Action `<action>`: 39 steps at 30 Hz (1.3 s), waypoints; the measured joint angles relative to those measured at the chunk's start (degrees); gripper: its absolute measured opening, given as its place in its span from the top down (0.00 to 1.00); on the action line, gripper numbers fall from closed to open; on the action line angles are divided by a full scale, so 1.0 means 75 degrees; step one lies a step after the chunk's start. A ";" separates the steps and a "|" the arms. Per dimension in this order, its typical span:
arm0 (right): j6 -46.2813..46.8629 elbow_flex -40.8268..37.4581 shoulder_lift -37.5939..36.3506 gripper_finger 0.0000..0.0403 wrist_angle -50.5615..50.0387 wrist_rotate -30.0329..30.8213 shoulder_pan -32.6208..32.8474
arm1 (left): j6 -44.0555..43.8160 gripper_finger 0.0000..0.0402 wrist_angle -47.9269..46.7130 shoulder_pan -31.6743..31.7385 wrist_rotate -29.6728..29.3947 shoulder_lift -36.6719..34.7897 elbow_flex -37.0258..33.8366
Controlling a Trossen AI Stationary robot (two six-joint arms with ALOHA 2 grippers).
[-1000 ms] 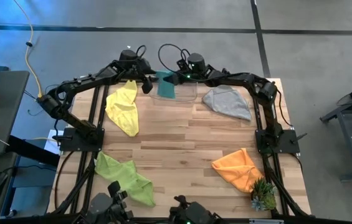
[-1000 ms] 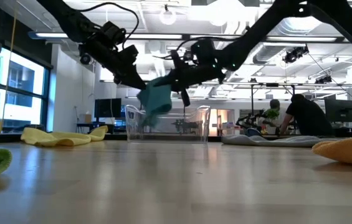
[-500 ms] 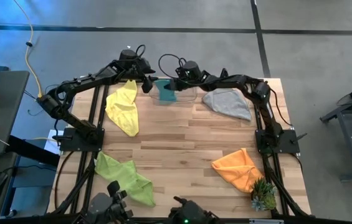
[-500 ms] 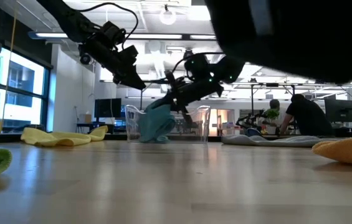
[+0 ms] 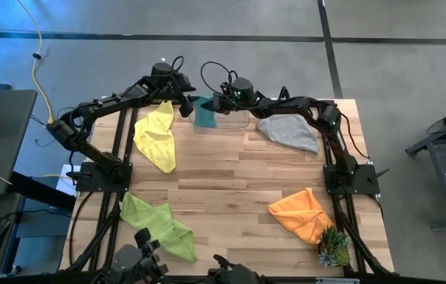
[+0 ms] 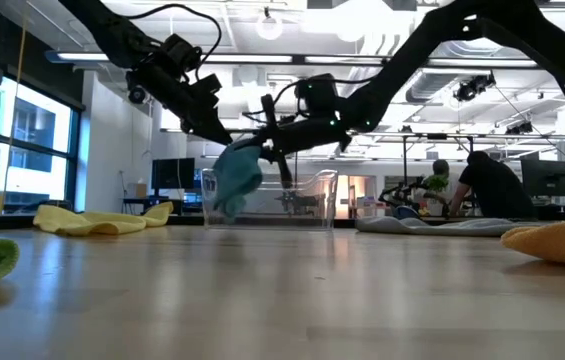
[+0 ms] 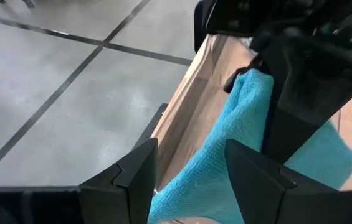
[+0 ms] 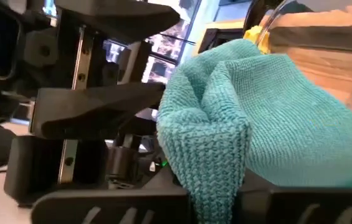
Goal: Fold microfiber towels
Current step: Put the blue towel into the transparent bin
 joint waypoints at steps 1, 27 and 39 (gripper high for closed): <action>0.0021 0.0000 0.0038 1.00 0.0008 -0.0028 0.0004 | 0.0000 0.56 0.0013 -0.0002 0.0020 0.0000 0.0000; -0.1896 -0.0004 -0.0293 0.87 -0.2580 0.0225 -0.0787 | 0.0000 0.56 -0.0021 -0.0009 0.0022 0.0000 0.0000; -0.3577 0.0000 -0.0597 0.56 -0.4678 0.1231 -0.0919 | 0.0000 0.56 -0.0048 -0.0012 0.0024 0.0000 0.0000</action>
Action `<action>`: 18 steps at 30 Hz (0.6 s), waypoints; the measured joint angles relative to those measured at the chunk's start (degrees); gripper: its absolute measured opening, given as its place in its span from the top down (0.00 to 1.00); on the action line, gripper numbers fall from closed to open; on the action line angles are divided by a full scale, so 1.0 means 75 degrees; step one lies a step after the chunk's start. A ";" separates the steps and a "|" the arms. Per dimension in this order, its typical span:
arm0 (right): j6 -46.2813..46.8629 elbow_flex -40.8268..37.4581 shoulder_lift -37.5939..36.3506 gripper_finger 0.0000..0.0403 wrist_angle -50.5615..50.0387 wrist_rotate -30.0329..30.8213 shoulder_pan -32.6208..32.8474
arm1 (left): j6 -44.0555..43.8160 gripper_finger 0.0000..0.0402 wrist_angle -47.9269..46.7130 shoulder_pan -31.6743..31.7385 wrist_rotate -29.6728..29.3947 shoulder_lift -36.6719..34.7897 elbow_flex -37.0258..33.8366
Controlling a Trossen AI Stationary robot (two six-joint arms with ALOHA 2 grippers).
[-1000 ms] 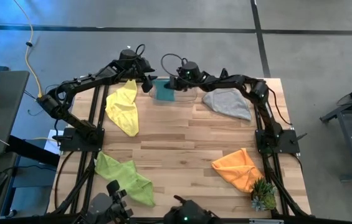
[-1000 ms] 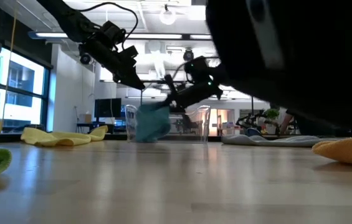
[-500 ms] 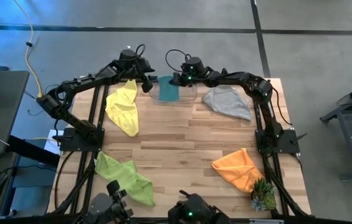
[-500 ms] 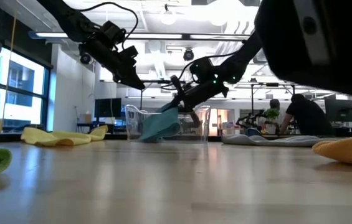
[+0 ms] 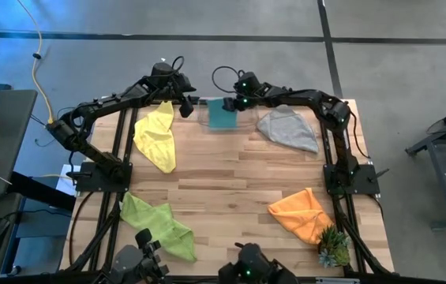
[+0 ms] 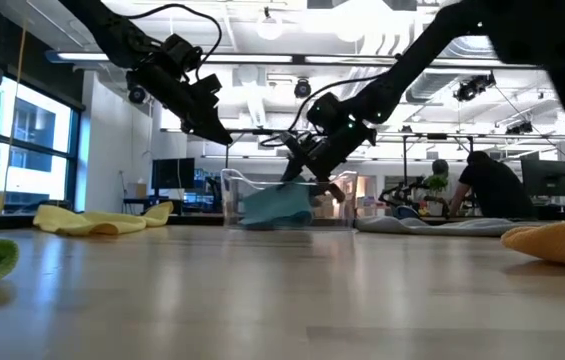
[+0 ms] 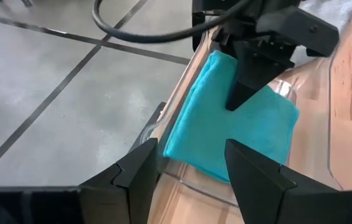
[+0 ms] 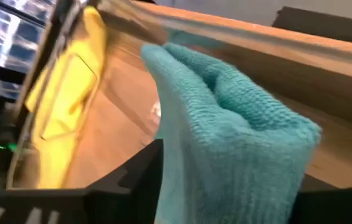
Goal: Fold microfiber towels
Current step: Put the blue towel into the transparent bin
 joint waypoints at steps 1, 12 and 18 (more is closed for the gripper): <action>-0.0150 0.0000 -0.0026 0.55 -0.0121 0.0098 0.0009 | 0.0000 0.56 0.0000 0.0000 0.0000 0.0000 0.0000; -0.2325 0.0000 -0.0639 0.47 -0.1183 0.2346 0.0330 | 0.0000 0.56 -0.0026 -0.0067 -0.0032 0.0000 0.0000; -0.3565 -0.0003 -0.1082 0.47 -0.1897 0.3256 0.0509 | 0.0000 0.56 -0.0039 -0.0064 -0.0032 0.0000 0.0000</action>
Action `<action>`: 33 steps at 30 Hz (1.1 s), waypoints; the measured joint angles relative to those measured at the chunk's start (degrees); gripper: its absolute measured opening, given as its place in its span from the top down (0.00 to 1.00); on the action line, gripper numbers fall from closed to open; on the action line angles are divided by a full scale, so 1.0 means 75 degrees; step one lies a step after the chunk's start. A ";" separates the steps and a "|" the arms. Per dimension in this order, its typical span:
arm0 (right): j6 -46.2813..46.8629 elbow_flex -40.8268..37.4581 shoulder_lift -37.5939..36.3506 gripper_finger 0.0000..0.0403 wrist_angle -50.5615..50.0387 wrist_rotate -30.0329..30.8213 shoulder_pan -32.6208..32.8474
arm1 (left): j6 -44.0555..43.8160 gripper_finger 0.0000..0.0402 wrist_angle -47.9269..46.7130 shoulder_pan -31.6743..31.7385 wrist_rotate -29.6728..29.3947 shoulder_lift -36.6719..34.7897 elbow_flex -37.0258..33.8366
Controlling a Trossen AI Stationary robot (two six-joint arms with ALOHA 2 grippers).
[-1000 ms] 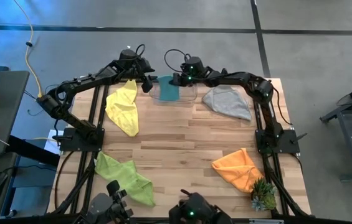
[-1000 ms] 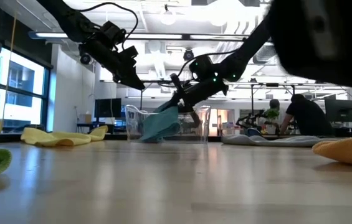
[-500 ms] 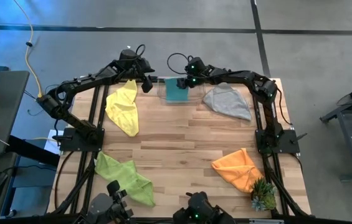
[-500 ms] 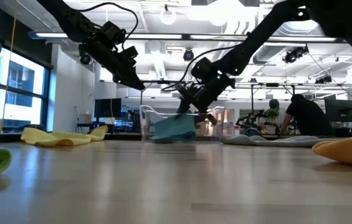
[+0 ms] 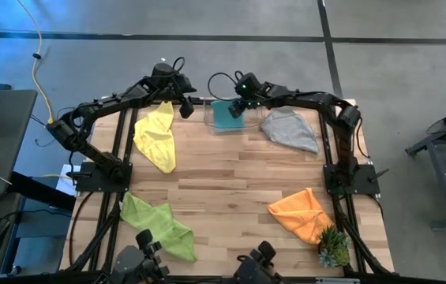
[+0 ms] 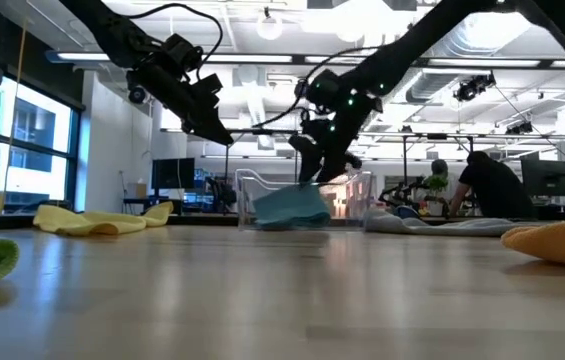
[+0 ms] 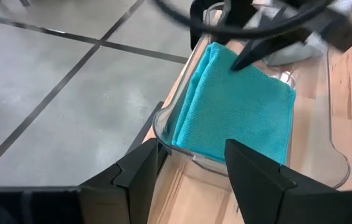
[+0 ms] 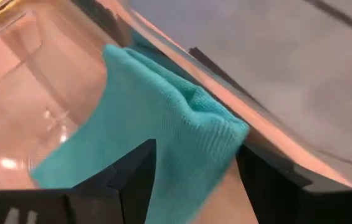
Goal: Fold microfiber towels
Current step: Put the blue towel into the transparent bin
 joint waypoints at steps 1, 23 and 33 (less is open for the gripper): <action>-0.0204 0.0000 -0.0108 0.47 -0.0175 0.0094 0.0036 | 0.0014 0.56 -0.0031 -0.0002 0.0000 0.0000 0.0000; -0.2308 -0.0003 0.0508 0.99 -0.0314 -0.0637 0.0119 | -0.0029 0.97 0.1164 -0.0319 0.0057 0.0000 -0.1096; -0.1406 0.1276 0.1105 1.00 -0.0837 -0.0953 0.0236 | -0.0697 1.00 0.1370 -0.0434 -0.0444 0.0000 -0.1102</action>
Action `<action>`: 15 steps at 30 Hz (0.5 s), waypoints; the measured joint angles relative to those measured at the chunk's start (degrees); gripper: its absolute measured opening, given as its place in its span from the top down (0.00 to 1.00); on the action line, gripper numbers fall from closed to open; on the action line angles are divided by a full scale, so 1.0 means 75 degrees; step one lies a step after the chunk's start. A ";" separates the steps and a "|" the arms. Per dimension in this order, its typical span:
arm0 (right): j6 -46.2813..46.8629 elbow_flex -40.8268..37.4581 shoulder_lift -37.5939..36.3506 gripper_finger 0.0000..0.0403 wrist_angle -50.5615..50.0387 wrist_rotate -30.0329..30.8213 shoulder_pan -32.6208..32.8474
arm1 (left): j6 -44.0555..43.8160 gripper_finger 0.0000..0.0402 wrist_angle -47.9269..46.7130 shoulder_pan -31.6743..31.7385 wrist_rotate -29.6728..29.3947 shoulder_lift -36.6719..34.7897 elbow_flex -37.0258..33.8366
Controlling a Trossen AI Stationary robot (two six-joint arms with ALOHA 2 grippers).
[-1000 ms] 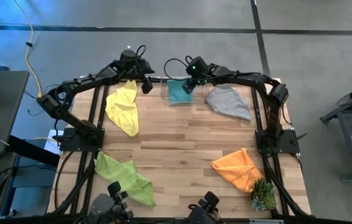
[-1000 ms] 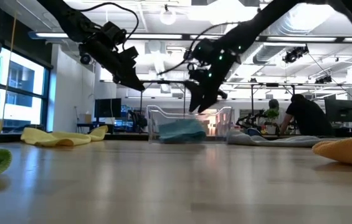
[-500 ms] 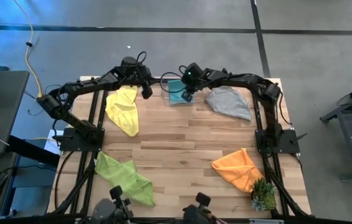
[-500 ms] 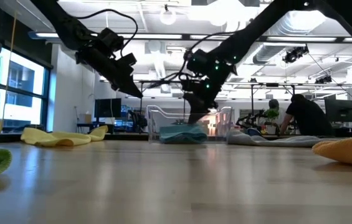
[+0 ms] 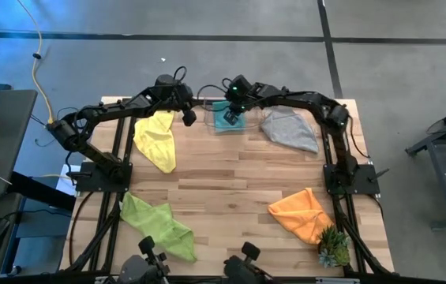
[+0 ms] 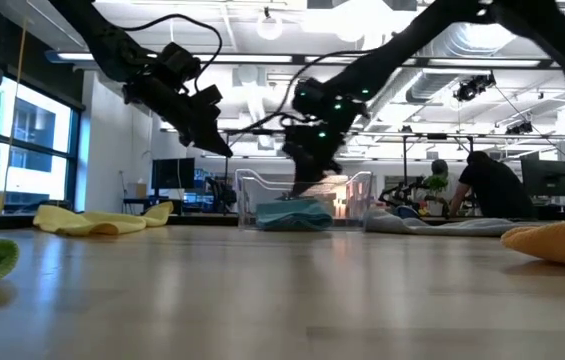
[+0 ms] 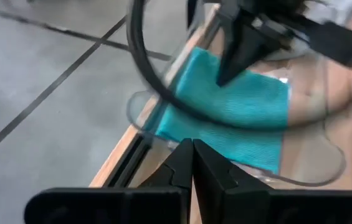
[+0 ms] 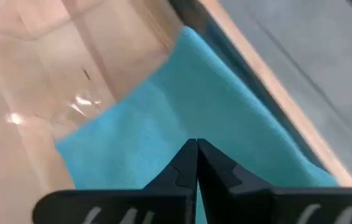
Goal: Fold microfiber towels
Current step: Put the blue towel into the transparent bin
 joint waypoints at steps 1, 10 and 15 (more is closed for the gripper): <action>0.0020 0.0307 0.0220 1.00 -0.0248 -0.0001 0.0024 | -0.0069 1.00 -0.0012 0.0009 -0.0111 0.0000 0.0000; -0.0166 0.1832 0.1471 1.00 -0.2212 0.0148 0.0009 | -0.0183 1.00 -0.0220 0.0014 -0.0416 0.0000 0.0000; -0.0033 0.1882 0.1472 1.00 -0.2771 0.0146 0.0009 | -0.0129 1.00 -0.0212 0.0128 -0.0445 0.0000 0.0001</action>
